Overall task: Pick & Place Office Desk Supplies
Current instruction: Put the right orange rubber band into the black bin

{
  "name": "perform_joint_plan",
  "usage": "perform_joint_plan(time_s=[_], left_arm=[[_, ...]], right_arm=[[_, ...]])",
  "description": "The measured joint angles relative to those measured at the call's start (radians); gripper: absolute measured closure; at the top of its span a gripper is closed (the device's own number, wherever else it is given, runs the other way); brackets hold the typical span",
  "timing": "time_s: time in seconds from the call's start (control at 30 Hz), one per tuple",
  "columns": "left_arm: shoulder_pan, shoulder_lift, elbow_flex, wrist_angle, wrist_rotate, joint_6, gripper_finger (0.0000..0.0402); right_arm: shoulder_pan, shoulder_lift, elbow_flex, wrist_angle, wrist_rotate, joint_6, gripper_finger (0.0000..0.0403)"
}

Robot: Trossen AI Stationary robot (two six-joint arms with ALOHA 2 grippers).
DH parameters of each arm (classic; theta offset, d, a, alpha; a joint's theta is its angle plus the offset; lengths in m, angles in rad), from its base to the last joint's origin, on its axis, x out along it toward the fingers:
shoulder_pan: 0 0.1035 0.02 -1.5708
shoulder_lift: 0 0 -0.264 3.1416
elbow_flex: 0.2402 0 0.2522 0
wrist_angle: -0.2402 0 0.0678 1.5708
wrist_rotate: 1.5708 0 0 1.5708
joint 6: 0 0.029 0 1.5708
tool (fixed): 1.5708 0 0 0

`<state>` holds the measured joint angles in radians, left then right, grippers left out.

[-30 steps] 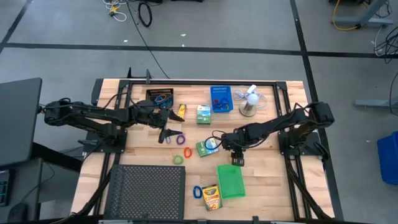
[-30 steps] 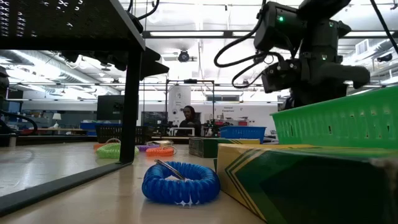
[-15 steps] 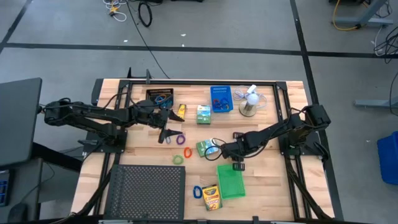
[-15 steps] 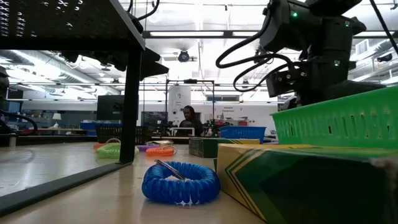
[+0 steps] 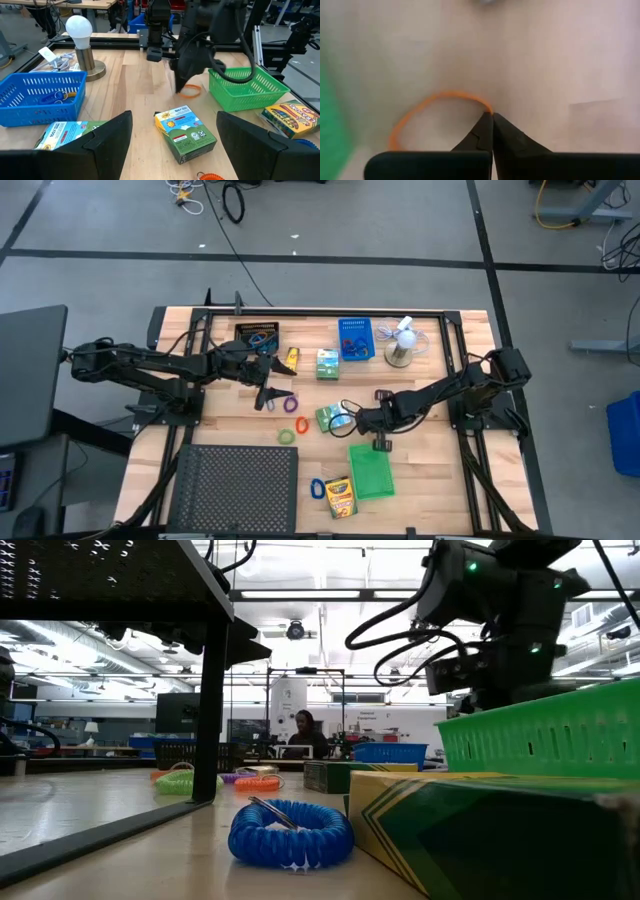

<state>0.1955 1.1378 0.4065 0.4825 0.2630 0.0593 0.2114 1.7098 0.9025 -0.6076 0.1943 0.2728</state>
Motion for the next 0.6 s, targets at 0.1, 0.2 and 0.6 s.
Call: perform_joint_plan(time_s=[0.1,0.2,0.6], left_arm=[[0.000,0.000,0.000,0.000,0.000,0.000,0.0104],[0.000,0.000,0.000,0.000,0.000,0.000,0.0104],[0.000,0.000,0.000,0.002,0.000,0.000,0.0104]], right_arm=[[-0.015,-0.019,-0.002,-0.001,0.103,0.000,0.0401],[-0.026,-0.043,-0.002,-0.006,0.096,0.000,0.0402],[-0.056,-0.164,0.000,0.036,0.204,-0.036,0.0402]])
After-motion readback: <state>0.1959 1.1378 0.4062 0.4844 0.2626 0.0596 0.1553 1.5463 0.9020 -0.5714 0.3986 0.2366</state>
